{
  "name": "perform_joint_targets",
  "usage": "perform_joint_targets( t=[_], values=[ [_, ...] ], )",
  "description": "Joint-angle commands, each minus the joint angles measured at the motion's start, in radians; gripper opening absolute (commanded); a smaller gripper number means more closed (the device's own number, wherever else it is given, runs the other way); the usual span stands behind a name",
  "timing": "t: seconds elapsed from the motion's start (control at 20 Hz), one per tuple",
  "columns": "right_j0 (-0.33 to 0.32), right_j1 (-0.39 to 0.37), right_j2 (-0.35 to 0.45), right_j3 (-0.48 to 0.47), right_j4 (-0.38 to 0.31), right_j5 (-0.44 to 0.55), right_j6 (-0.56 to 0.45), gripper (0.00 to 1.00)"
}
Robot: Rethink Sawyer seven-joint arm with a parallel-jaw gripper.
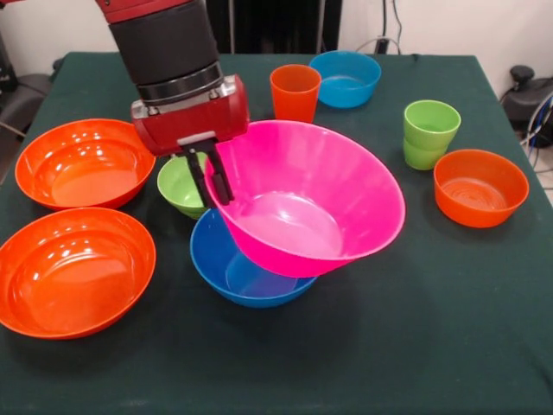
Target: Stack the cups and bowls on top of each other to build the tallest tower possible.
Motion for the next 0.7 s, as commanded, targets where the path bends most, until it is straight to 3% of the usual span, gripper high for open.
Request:
perform_joint_targets(
  t=[0.05,0.7],
  values=[
    [-0.017,-0.008,0.011,0.053,-0.038,0.098,-0.345,0.00],
    [-0.020,0.001,0.014,0.048,-0.052,0.096,-0.343,0.00]
  ],
)
